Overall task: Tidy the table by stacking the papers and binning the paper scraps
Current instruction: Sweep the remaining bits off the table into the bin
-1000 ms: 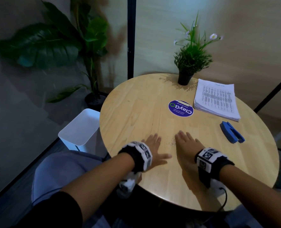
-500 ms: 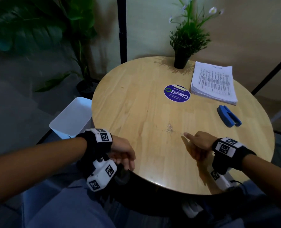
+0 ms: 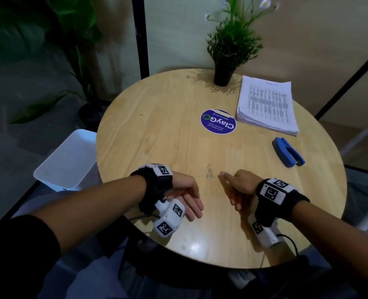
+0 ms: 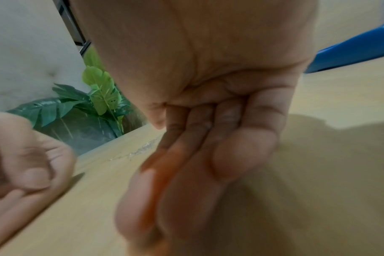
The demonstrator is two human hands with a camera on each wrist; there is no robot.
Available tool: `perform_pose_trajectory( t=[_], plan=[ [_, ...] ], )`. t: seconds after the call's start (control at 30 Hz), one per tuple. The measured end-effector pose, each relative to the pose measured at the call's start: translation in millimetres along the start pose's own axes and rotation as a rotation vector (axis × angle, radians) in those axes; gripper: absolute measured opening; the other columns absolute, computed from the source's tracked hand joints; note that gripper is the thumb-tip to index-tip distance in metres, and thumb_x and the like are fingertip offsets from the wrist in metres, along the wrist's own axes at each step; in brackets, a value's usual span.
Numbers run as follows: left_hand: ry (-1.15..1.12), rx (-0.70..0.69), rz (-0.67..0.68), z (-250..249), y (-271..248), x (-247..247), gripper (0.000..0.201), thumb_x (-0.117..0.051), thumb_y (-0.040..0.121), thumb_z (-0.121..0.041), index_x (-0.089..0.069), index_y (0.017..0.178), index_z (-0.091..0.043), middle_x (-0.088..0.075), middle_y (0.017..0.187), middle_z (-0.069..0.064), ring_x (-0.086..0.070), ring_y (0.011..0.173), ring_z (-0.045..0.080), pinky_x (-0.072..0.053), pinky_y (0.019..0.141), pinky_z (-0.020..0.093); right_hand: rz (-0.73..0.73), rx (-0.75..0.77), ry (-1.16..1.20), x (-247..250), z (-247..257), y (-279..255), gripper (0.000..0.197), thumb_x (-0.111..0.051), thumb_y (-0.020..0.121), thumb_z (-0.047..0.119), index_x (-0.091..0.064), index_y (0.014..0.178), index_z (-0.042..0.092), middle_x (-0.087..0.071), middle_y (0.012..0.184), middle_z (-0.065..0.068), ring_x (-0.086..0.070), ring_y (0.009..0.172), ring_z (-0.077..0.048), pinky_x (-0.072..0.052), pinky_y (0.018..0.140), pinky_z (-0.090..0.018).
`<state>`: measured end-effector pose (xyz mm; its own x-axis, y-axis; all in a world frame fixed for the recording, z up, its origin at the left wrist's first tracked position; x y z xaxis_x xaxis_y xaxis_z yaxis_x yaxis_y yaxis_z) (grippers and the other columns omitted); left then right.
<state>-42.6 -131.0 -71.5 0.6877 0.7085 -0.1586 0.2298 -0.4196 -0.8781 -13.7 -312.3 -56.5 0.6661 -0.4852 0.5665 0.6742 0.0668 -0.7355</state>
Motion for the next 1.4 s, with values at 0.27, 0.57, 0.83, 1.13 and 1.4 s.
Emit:
perform_pose_trajectory(
  t=[0.27,0.57,0.83,1.13,1.4],
  plan=[
    [-0.059,-0.178,-0.143,-51,15,7,0.032,-0.035,0.094,-0.019,-0.062,0.091,-0.003,-0.076,0.070,0.006,-0.073,0.061,0.018,-0.058,0.060,0.023,0.029,0.069,0.213,9,23,21,0.077,-0.021,0.097,0.053,-0.063,0.059,0.001,-0.065,0.049,-0.011,-0.060,0.041,-0.024,-0.053,0.059,-0.029],
    [-0.076,-0.372,-0.577,-58,-18,62,0.020,-0.051,0.090,-0.011,-0.061,0.075,-0.003,-0.065,0.064,0.010,-0.057,0.050,0.021,-0.046,0.052,0.024,-0.251,0.170,0.261,54,15,18,0.026,-0.053,0.091,0.017,-0.065,0.071,0.005,-0.063,0.062,-0.007,-0.061,0.050,-0.014,-0.052,0.052,-0.022],
    [0.638,-0.278,-0.761,-52,-13,59,0.017,-0.073,0.075,-0.014,-0.070,0.091,-0.011,-0.066,0.087,0.006,-0.062,0.081,0.022,-0.053,0.080,0.031,-0.251,0.282,-0.196,34,28,21,0.019,-0.081,0.068,0.030,-0.065,0.075,0.023,-0.058,0.067,0.010,-0.053,0.064,-0.003,-0.040,0.057,-0.017],
    [0.613,-0.480,-0.886,-82,-1,42,0.023,-0.074,0.074,-0.004,-0.068,0.095,-0.010,-0.072,0.101,0.008,-0.066,0.097,0.024,-0.051,0.083,0.030,-0.306,0.330,-0.074,42,41,30,0.019,-0.085,0.064,0.024,-0.070,0.074,0.019,-0.064,0.068,0.006,-0.057,0.068,-0.009,-0.044,0.064,-0.020],
    [0.675,-0.475,-0.854,-74,4,52,0.025,-0.070,0.080,-0.009,-0.067,0.105,-0.009,-0.068,0.107,0.008,-0.062,0.097,0.021,-0.046,0.085,0.026,-0.355,0.361,-0.055,39,37,31,0.036,-0.081,0.069,0.028,-0.069,0.103,0.029,-0.061,0.071,0.007,-0.056,0.071,-0.009,-0.044,0.071,-0.022]
  ],
)
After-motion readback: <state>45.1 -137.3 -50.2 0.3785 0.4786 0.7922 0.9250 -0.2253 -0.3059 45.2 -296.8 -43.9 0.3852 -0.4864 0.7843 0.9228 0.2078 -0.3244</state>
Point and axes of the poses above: each hand's wrist, its own y-axis towards the middle knuckle, its own x-axis out of the back of the hand, z = x × y, the point moved 4 cm from there along y, towards the middle knuckle
